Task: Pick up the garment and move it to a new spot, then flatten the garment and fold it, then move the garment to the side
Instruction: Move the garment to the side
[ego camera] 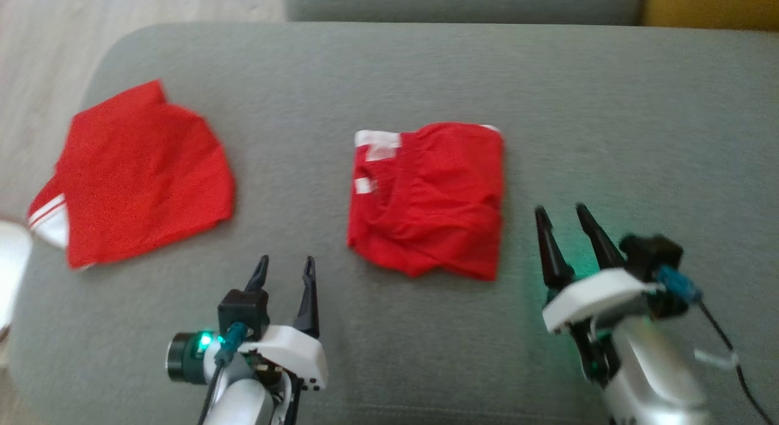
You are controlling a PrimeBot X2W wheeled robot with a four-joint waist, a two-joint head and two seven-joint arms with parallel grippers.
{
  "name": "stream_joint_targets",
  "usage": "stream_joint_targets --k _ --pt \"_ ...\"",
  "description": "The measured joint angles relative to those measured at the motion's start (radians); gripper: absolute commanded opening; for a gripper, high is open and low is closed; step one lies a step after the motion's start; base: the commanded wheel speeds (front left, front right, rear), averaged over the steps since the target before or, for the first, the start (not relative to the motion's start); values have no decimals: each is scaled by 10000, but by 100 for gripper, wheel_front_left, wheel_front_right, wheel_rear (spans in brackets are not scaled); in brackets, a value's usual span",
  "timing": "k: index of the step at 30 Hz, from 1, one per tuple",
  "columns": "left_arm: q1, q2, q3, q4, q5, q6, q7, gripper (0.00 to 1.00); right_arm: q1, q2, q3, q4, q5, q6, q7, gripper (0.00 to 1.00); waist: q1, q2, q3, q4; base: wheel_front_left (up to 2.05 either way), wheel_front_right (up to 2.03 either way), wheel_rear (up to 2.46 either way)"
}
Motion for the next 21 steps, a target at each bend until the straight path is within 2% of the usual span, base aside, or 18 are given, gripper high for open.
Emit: stream_joint_targets --k 3,9,11,12,13,14,15,18,21 --pt "6 2 -151 12 -2 -2 0 100 -733 -4 226 564 171 0 0 100 0 0 126 467 0 0 0" --pt "29 2 -353 38 -105 71 0 100 -1814 -17 234 2581 487 0 351 100 0 0 390 1465 0 0 0" --pt "36 8 -343 50 -105 86 0 100 -1961 -21 226 3233 420 0 522 94 0 0 466 1759 0 0 0" --pt "44 8 -343 52 -105 86 0 100 -1999 -25 211 3421 447 0 479 83 0 0 497 1889 0 0 0" --pt "56 8 -336 50 -105 86 0 100 -2092 -56 267 3567 441 0 464 53 0 0 524 2009 0 0 0" --pt "70 6 -332 48 -105 84 0 100 -2210 -107 380 3714 453 0 466 5 0 0 547 2106 0 0 0" --pt "92 8 -314 50 -104 77 0 100 -2317 -146 464 3795 564 0 466 0 0 0 561 2177 0 0 0" --pt "141 10 -184 84 -50 71 0 100 -2482 -140 834 4031 708 0 374 0 0 0 509 2144 0 0 0" --pt "142 12 -102 98 -44 -13 0 100 -2478 -107 1020 4180 692 0 198 0 1 0 403 1818 0 0 0"
